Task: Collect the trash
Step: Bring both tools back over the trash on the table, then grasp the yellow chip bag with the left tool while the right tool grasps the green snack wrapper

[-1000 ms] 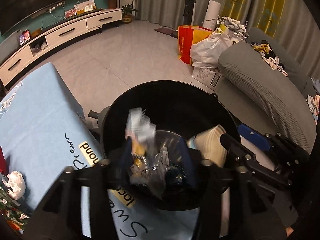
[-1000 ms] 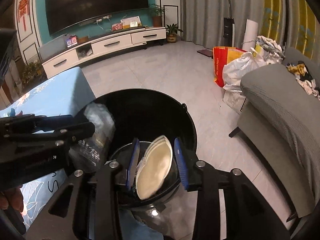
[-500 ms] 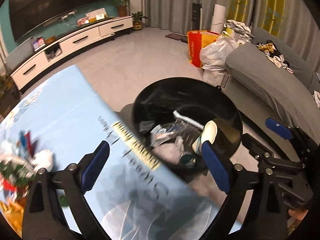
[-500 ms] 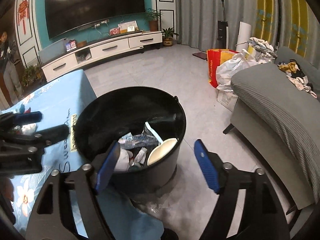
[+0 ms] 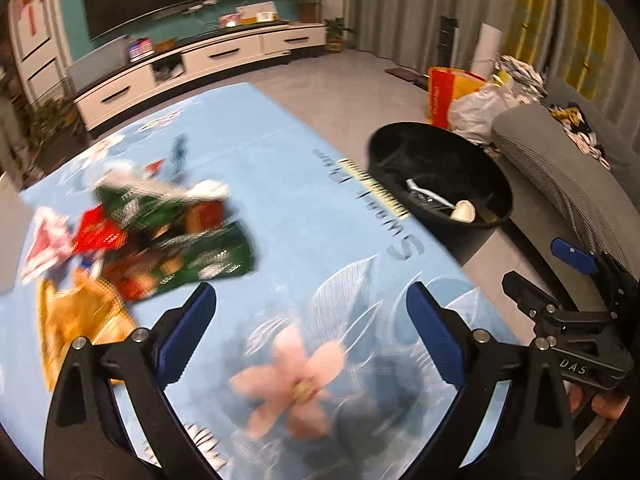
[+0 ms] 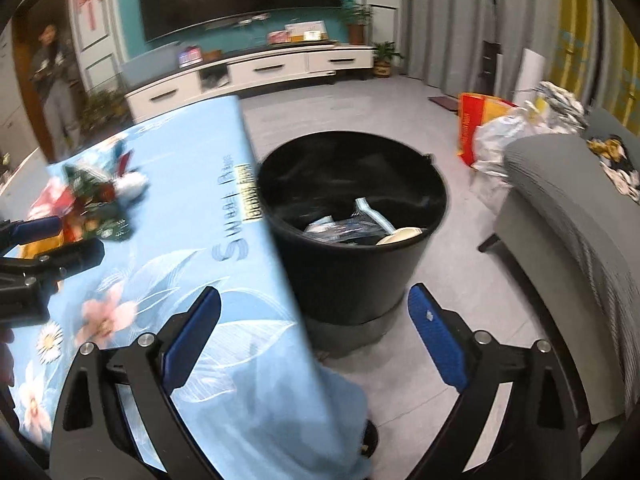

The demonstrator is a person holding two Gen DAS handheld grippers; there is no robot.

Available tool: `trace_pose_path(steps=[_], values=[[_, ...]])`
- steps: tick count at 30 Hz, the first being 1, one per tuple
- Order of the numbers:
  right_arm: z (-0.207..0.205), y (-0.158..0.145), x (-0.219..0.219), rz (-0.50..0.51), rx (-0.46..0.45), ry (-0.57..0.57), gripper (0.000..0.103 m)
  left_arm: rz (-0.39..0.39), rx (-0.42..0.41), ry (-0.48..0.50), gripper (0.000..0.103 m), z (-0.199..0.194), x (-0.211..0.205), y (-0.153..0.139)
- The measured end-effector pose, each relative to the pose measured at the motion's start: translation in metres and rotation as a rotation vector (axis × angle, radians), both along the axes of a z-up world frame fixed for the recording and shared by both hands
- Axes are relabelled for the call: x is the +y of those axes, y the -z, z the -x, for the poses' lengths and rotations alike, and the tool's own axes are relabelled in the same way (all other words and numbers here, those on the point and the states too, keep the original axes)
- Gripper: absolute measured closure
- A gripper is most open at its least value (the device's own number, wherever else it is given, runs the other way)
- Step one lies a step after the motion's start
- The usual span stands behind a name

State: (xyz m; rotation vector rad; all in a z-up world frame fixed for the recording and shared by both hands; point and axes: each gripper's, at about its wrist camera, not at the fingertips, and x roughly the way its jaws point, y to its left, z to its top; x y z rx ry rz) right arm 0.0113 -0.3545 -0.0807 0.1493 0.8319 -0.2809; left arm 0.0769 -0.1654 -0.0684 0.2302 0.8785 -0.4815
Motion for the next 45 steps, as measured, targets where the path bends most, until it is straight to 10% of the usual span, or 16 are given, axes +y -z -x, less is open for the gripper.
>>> trace_pose_path(steps=[15, 37, 45], values=[[-0.025, 0.014, 0.092, -0.005, 0.059, -0.204, 0.01, -0.006, -0.012, -0.258, 0.007, 0.017, 0.141, 0.004], [-0.106, 0.023, 0.114, -0.175, 0.087, -0.284, 0.01, 0.019, 0.114, -0.37, 0.009, -0.065, 0.192, 0.031], [-0.134, 0.026, 0.118, -0.176, 0.071, -0.316, 0.01, 0.049, 0.154, -0.336, 0.055, -0.079, 0.188, 0.043]])
